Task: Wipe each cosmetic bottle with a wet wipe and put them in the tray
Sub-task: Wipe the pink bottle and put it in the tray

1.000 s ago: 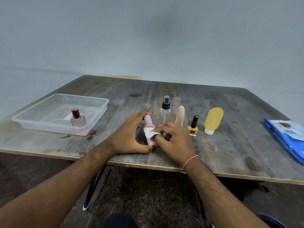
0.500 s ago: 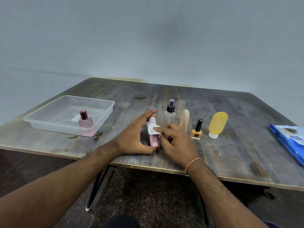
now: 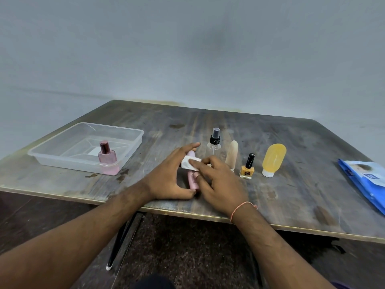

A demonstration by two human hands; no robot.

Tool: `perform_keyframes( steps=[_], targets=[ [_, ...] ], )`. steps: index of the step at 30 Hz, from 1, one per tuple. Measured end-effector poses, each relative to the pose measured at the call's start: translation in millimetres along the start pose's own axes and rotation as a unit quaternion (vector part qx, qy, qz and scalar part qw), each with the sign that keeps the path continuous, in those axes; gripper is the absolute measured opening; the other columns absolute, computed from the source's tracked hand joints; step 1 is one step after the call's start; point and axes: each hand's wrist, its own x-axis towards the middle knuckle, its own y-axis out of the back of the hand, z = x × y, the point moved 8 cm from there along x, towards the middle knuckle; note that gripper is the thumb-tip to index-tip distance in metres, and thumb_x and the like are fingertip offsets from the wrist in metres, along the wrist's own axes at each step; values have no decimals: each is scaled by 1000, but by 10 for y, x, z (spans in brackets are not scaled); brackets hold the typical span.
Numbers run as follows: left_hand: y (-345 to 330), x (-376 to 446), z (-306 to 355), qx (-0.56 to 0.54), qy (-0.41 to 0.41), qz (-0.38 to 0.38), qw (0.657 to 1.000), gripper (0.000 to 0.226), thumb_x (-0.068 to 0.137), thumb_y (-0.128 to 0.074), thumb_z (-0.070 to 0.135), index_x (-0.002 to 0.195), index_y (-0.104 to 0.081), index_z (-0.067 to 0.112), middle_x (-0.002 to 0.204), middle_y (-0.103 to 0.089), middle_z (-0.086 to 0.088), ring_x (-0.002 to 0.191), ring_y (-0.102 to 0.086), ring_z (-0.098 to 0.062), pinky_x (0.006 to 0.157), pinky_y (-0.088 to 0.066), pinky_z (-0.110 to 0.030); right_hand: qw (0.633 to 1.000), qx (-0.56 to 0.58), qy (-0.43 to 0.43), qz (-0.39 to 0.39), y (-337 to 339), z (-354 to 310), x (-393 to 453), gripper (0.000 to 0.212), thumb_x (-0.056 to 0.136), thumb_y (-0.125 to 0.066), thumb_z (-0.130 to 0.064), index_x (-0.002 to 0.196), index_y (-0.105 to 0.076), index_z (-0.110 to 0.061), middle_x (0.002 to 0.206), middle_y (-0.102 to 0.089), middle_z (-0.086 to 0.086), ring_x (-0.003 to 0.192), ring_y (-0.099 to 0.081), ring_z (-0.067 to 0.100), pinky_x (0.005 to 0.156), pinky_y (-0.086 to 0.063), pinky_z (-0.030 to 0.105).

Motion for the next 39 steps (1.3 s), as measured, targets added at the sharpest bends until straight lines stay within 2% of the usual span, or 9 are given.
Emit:
perform_keyframes(
  steps=[3, 8, 13, 17, 22, 25, 32, 35, 39],
  targets=[
    [-1, -2, 17, -4, -8, 0, 1000, 124, 65, -97, 20, 165, -26, 41, 156, -47, 12, 136, -55, -12, 109, -51, -32, 999, 36, 2, 4, 16, -4, 1, 33, 102, -60, -35, 132, -72, -40, 113, -56, -15, 105, -58, 13, 87, -53, 36],
    [22, -8, 65, 17, -26, 1, 1000, 127, 64, -102, 26, 166, -27, 34, 157, -44, 10, 136, -52, -10, 110, -48, -31, 998, 61, 31, 15, 97, -102, -80, 24, 84, -62, -33, 91, -84, -30, 87, -63, -14, 78, -61, 4, 66, -51, 30],
    [48, -68, 264, 55, -75, 21, 995, 113, 67, -96, 25, 161, -35, 30, 156, -42, 7, 144, -45, -12, 117, -44, -32, 993, 108, -17, 55, 153, 16, -25, 27, 89, -65, -24, 103, -84, -37, 96, -65, -16, 86, -65, 6, 73, -52, 22],
    [41, -81, 264, 65, -74, 18, 995, 124, 66, -97, 28, 164, -23, 33, 159, -40, 9, 141, -47, -10, 115, -42, -26, 990, 123, -33, 58, 164, 49, -23, 40, 94, -68, -11, 120, -79, -40, 104, -65, -17, 91, -67, 9, 79, -55, 27],
    [65, -74, 201, 52, -53, 32, 997, 126, 66, -98, 26, 167, -23, 23, 166, -38, 6, 147, -45, -14, 121, -40, -36, 984, 164, -62, 22, 132, 85, -72, 14, 80, -73, -26, 85, -85, -31, 86, -72, -12, 77, -68, 13, 71, -57, 39],
    [87, -69, 219, 53, -50, 39, 997, 126, 66, -98, 27, 167, -23, 22, 166, -38, 3, 151, -41, -13, 124, -37, -35, 983, 167, -69, 3, 84, 119, -64, 12, 78, -69, -27, 75, -81, -28, 82, -73, -12, 76, -69, 13, 72, -58, 40],
    [124, -80, 230, 41, -51, 65, 996, 124, 66, -98, 18, 166, -25, 18, 166, -38, 0, 153, -40, -14, 125, -36, -32, 932, 315, -170, 62, 58, 373, -18, 29, 92, -70, -2, 86, -80, -29, 85, -78, -12, 72, -67, 13, 70, -55, 33],
    [125, -80, 222, 37, -54, 68, 996, 123, 66, -99, 17, 165, -25, 15, 165, -38, -3, 153, -40, -16, 125, -36, -34, 913, 377, -152, 45, 37, 327, -16, 17, 88, -77, -18, 98, -77, -32, 88, -79, -5, 71, -70, 21, 71, -60, 43],
    [107, -64, 192, 33, -55, 67, 996, 126, 66, -99, 16, 165, -22, 13, 167, -34, -6, 155, -40, -20, 126, -39, -41, 914, 375, -154, 10, -14, 321, -25, 38, 82, -85, -38, 116, -73, -31, 97, -81, 9, 92, -75, 41, 89, -62, 58]
  ],
)
